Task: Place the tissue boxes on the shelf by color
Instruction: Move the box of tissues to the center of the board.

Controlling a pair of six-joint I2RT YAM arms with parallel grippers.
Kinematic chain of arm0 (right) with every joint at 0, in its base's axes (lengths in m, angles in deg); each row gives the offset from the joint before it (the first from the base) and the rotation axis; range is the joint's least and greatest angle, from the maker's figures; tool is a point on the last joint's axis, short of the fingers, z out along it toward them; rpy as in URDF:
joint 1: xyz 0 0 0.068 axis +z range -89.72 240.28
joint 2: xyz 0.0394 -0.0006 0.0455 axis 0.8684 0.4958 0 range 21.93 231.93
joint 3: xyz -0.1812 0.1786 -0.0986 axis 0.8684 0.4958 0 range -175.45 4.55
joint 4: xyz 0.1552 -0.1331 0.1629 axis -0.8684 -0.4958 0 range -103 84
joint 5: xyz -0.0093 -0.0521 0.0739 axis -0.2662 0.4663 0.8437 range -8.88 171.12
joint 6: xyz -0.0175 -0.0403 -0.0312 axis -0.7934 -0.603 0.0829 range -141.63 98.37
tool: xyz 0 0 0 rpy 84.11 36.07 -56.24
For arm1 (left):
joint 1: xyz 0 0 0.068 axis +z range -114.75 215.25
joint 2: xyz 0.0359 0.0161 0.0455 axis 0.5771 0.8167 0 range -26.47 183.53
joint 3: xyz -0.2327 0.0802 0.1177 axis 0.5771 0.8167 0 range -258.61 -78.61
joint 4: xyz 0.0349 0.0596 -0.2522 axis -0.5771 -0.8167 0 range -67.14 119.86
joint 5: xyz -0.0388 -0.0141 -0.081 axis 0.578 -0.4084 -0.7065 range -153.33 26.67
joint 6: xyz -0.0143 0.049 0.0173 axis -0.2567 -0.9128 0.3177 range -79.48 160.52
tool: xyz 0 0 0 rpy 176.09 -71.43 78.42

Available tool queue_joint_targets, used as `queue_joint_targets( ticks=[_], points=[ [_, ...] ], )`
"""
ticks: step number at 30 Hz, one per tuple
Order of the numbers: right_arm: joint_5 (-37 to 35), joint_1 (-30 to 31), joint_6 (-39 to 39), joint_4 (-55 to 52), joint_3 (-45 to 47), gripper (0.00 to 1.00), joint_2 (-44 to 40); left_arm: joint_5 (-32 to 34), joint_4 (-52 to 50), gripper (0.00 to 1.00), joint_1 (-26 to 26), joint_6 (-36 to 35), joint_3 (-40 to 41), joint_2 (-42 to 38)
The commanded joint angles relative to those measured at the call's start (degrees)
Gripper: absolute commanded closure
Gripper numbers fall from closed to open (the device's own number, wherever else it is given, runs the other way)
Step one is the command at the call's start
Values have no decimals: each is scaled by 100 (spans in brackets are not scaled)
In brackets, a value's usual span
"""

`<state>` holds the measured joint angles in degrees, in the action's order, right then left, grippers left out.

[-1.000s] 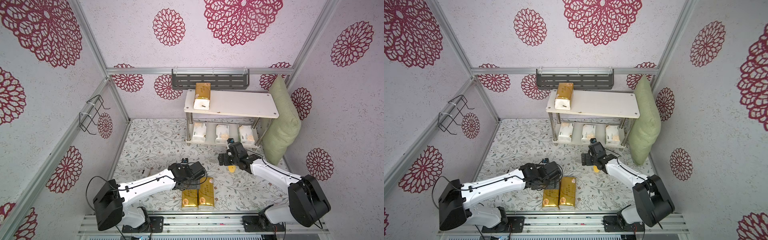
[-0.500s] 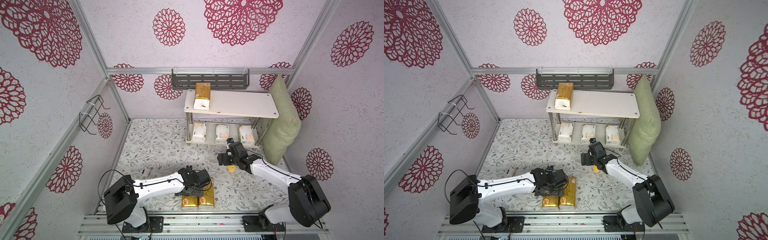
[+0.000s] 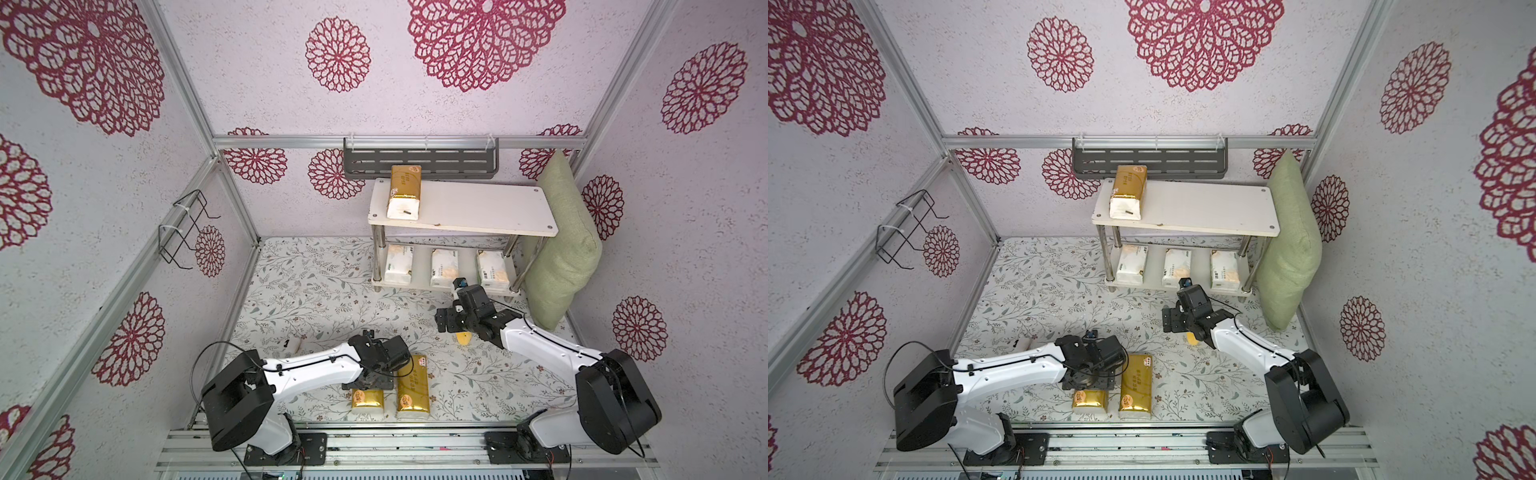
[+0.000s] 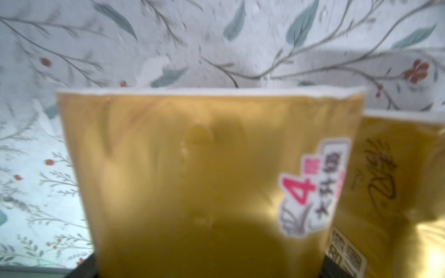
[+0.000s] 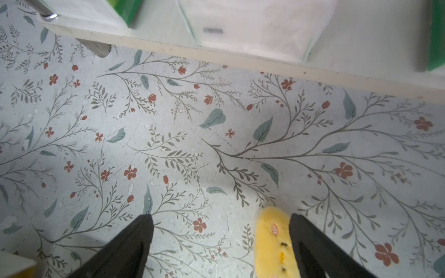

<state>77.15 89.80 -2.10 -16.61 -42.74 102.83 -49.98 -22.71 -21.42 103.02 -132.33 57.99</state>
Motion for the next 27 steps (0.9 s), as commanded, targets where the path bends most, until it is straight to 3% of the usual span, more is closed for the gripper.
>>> queue_joint_targets(
  ticks=[1,7,15,21,27],
  points=[
    [65,-11,-39,-54,23,5,-233,527,-113,12,568,-607,-269,-393],
    [-140,-16,42,-142,128,5,-429,628,255,12,1221,-1520,-1360,194],
    [-81,21,104,-143,307,5,-588,590,764,11,1372,-1990,-2256,1419],
    [-120,280,86,-51,283,5,-524,376,919,9,1564,-1755,-2696,2046],
    [-191,541,69,76,200,5,-440,-7,925,7,1711,-1086,-3074,2476]
  ],
)
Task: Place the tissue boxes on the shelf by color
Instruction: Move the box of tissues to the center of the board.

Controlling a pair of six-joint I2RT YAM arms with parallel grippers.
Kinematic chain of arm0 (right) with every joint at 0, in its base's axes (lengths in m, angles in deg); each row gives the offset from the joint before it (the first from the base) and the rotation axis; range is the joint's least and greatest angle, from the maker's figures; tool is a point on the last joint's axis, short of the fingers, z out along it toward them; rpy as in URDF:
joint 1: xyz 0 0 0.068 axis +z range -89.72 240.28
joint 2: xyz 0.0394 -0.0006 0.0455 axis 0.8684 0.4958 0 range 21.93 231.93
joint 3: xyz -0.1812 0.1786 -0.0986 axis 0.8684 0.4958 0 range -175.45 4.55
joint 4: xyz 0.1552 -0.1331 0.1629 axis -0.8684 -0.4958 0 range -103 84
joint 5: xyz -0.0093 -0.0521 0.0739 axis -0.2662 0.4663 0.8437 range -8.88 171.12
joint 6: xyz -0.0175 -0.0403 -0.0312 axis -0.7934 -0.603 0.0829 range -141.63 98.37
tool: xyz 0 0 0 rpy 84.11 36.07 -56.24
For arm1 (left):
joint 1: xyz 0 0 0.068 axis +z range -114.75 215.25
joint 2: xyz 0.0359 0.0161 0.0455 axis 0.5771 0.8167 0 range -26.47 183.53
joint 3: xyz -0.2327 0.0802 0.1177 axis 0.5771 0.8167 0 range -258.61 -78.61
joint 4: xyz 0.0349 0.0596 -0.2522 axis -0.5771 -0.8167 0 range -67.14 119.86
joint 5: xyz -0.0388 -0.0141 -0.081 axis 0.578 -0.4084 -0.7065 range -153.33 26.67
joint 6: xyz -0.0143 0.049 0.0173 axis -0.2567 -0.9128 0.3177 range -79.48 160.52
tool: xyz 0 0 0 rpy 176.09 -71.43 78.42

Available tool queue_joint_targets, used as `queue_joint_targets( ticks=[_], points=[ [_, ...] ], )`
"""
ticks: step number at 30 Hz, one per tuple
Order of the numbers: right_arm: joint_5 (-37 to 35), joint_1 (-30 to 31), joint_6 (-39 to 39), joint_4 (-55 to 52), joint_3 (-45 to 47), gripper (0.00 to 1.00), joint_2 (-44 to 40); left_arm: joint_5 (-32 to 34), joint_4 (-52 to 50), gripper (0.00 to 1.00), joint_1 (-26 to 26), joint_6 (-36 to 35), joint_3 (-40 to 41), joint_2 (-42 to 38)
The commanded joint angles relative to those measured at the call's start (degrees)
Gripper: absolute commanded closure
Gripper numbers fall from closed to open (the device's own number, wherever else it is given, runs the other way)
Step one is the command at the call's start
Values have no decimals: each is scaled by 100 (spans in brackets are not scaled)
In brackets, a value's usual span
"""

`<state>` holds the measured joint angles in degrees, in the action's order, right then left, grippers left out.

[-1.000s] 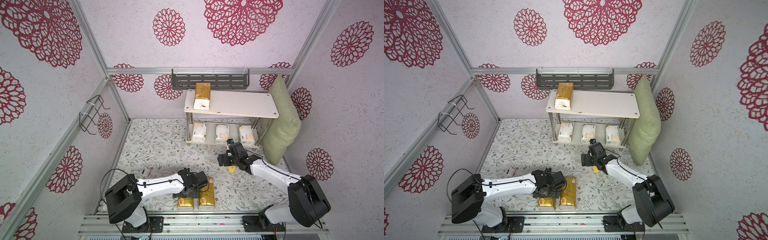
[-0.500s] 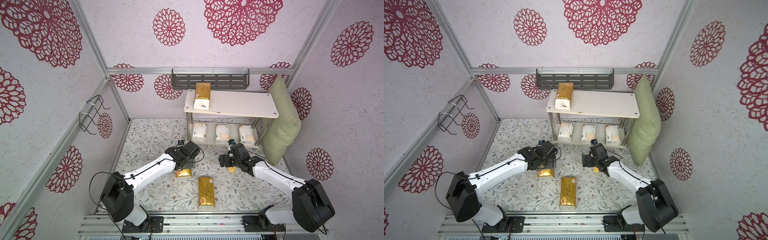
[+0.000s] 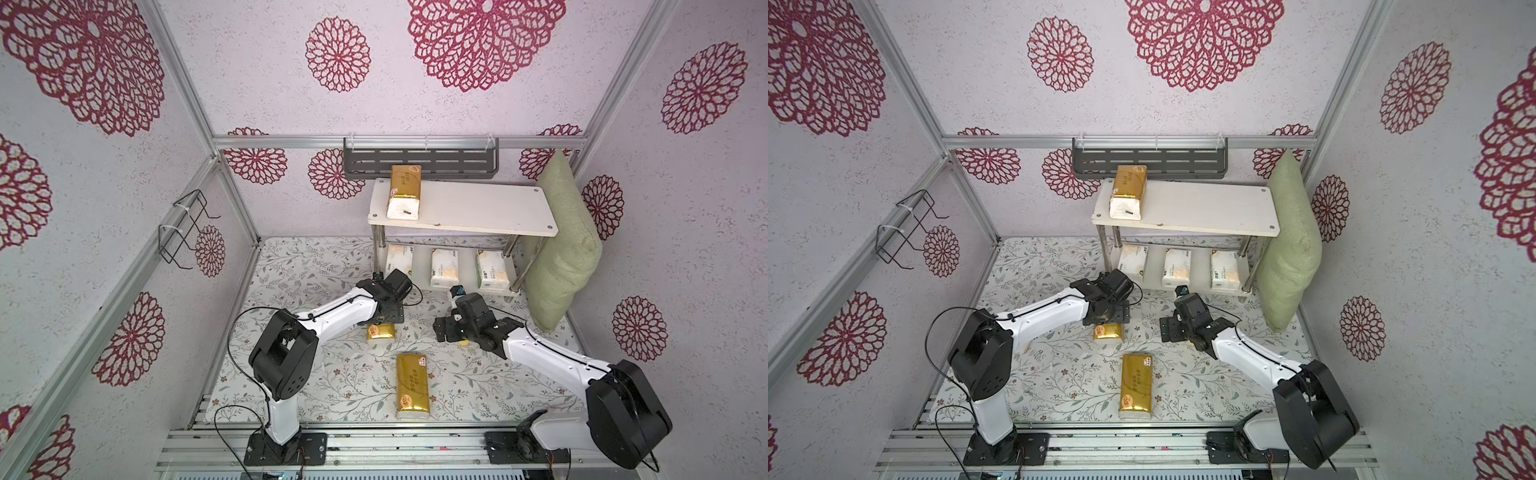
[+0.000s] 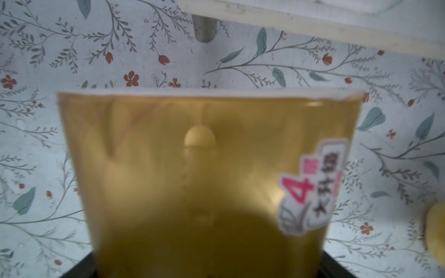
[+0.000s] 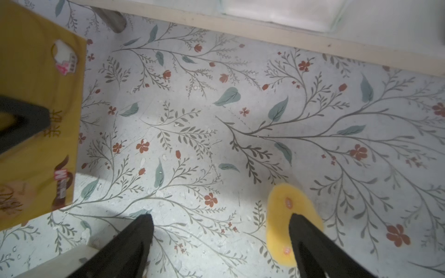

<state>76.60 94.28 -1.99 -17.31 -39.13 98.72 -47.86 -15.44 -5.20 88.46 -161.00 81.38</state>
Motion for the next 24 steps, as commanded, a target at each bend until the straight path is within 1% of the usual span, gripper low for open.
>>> queue_joint_targets(
  ticks=[1,5,6,11,14,15,16,20,24],
  points=[
    [-146,119,58,146,-159,5,-11,-252,202,7,107,471,-268,223],
    [-181,151,66,147,-167,5,21,-413,140,6,191,890,-449,408],
    [-186,151,65,138,-169,5,12,-429,89,6,219,1015,-478,623],
    [-191,160,66,167,-125,5,-33,-487,40,6,267,1372,-496,589],
    [-113,189,33,247,-104,5,-18,-519,-25,1,313,1536,-483,529],
    [-111,231,-12,274,-112,5,-4,-519,-1,1,327,1566,-448,526],
    [-122,276,-37,304,-114,4,6,-517,29,2,335,1580,-417,271],
    [-195,575,-190,522,-130,1,-21,-513,57,3,383,1509,-383,-157],
    [-205,880,-328,845,-142,1,-84,-436,32,3,511,1431,-243,-659]
  ],
)
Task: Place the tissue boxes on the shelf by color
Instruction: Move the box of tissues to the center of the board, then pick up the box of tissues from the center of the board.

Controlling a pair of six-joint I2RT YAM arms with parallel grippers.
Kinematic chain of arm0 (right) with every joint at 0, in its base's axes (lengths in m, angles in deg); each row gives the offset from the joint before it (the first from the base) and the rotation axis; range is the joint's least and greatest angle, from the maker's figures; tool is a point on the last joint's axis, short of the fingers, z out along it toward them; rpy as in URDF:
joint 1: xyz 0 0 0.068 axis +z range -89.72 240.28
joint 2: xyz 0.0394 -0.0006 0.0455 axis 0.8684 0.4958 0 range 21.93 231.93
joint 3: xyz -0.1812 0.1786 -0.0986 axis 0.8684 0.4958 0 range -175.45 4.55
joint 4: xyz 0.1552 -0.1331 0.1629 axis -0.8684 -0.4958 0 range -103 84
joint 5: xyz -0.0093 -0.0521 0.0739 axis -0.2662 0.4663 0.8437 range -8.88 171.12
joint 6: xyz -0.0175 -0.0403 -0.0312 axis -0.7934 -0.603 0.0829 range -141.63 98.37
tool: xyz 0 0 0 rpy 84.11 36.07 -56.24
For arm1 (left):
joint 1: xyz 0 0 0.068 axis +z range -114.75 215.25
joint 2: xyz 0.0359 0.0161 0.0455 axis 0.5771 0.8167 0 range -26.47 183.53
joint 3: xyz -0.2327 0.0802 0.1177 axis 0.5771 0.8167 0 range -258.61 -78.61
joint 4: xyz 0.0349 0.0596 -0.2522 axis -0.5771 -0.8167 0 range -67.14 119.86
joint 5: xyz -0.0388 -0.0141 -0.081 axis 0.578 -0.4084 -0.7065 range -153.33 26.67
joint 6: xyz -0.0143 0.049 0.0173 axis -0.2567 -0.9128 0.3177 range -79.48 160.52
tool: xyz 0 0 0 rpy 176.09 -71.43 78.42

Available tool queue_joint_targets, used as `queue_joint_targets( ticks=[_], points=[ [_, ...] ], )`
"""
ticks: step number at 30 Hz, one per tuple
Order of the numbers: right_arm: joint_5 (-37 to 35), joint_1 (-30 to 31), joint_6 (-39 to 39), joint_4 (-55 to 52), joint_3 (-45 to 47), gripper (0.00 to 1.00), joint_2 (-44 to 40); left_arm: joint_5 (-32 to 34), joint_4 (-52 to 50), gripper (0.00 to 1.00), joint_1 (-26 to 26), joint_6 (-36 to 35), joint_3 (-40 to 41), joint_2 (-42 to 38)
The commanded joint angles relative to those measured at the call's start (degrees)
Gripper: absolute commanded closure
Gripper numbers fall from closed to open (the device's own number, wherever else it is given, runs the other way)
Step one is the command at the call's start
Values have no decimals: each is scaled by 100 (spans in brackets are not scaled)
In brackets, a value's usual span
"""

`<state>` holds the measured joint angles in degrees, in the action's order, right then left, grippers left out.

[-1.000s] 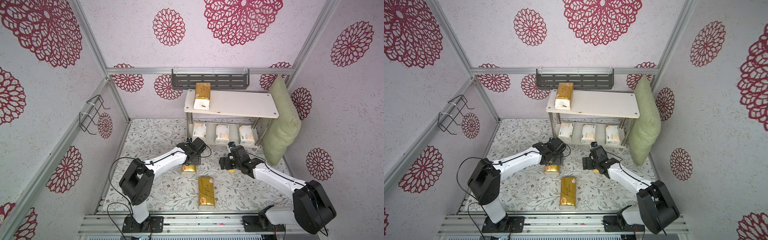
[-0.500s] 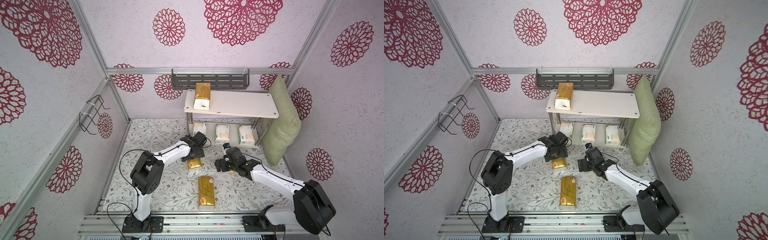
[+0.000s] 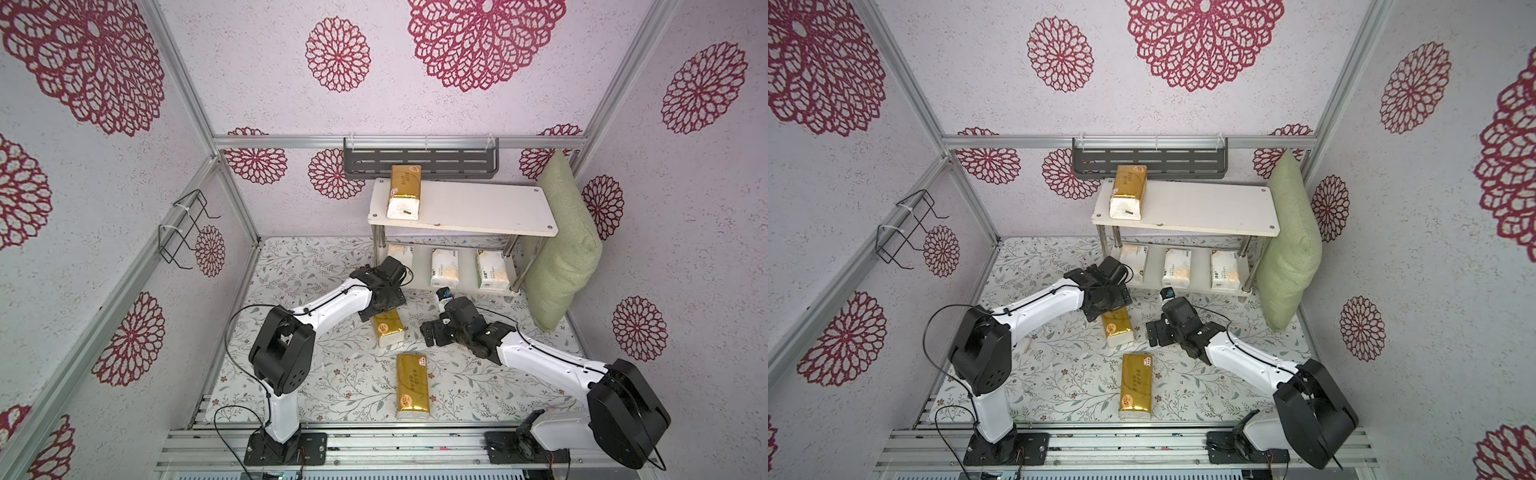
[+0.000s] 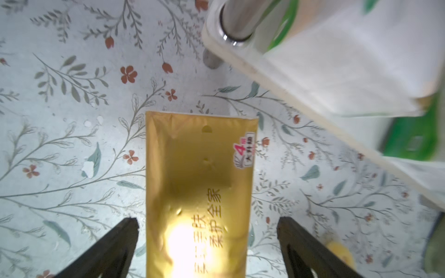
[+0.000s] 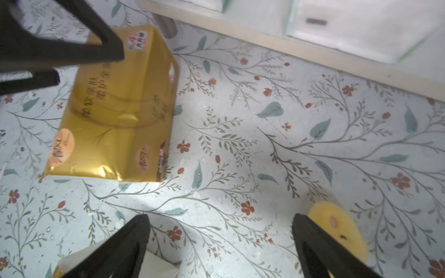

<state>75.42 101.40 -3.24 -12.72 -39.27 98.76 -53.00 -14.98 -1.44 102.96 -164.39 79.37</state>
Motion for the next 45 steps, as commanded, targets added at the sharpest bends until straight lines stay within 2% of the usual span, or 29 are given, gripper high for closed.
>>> queue_joint_targets(
  ticks=[1,5,12,22,33,45],
  points=[
    [-118,240,-235,458,-145,1,-83,72,-21,3,188,-29,138,-574],
    [-252,534,-119,722,-261,1,59,205,-20,3,365,-131,492,-1124],
    [-970,1159,182,1444,-542,1,633,985,-240,3,732,-263,1290,-1789],
    [-1195,1399,121,1480,-1402,1,1847,1363,-159,3,1386,-302,2317,-2523],
    [-1329,1541,343,1348,-1751,1,2409,1218,8,3,1880,-443,2809,-2926],
    [-1566,1579,761,1208,-1829,1,2846,1130,105,2,2068,-559,2924,-3059]
  ],
)
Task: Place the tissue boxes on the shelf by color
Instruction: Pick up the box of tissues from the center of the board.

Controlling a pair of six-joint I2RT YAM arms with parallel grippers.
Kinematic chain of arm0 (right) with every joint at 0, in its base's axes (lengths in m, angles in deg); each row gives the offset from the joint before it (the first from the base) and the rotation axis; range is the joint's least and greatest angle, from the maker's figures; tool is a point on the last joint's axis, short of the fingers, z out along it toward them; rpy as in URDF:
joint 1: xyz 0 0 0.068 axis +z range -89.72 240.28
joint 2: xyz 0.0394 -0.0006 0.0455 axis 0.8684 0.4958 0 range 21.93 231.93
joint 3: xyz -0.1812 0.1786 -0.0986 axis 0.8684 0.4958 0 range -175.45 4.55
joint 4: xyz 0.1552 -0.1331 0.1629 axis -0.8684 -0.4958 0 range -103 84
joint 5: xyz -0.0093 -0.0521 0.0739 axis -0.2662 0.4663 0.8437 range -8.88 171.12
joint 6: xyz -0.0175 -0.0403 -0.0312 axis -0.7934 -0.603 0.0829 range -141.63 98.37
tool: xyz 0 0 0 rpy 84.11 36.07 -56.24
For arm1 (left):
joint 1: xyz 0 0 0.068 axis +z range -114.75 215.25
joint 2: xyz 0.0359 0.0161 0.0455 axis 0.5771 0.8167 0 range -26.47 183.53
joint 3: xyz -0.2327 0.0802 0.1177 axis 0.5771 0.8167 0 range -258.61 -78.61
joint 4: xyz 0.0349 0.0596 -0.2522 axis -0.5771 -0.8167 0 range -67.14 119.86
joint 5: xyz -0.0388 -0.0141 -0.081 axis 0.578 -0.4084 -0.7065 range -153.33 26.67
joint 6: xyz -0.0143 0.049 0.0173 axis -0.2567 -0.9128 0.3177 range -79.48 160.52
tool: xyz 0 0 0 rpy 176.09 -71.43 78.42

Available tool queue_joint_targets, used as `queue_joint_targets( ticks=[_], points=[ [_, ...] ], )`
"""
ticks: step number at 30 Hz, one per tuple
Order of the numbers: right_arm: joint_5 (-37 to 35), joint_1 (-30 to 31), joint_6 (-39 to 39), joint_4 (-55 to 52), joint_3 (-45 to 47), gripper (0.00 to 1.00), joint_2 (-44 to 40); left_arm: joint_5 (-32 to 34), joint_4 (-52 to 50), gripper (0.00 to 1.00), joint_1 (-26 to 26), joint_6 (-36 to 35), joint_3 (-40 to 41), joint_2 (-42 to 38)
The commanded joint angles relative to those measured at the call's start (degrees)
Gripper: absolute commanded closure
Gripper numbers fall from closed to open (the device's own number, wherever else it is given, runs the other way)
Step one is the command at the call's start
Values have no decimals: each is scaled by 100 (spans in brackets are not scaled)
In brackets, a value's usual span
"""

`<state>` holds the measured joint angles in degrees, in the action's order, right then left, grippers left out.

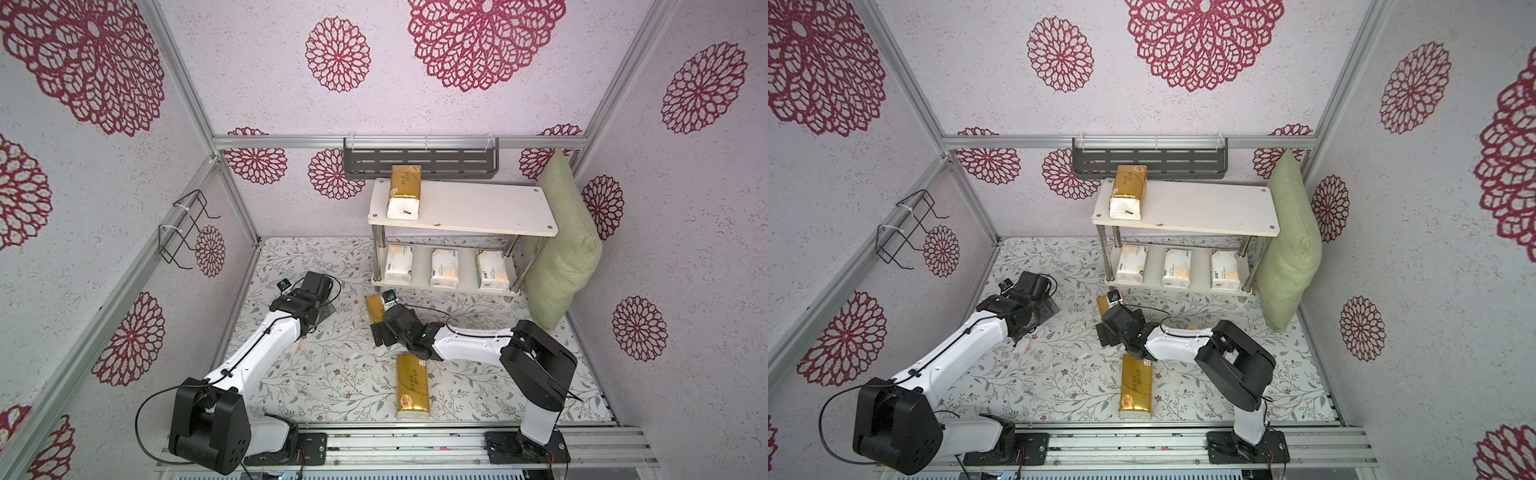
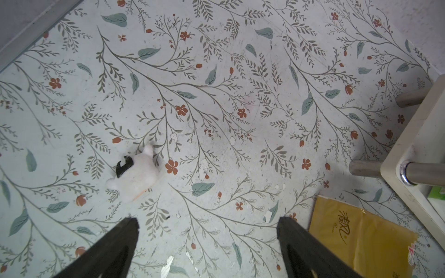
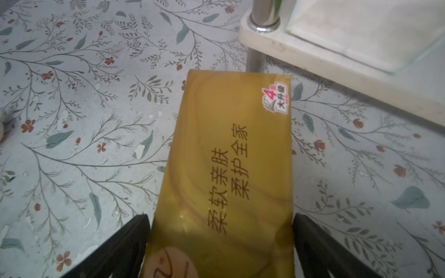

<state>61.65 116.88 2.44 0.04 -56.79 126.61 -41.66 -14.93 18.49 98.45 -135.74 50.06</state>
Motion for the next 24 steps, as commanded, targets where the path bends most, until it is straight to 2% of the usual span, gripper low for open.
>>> queue_joint_targets(
  ticks=[1,24],
  points=[
    [-210,28,209,-44,-50,1,74,-5,99,3,85,-107,74,-146],
    [-515,252,379,622,592,3,-119,-102,231,3,182,-107,219,-235]
  ],
)
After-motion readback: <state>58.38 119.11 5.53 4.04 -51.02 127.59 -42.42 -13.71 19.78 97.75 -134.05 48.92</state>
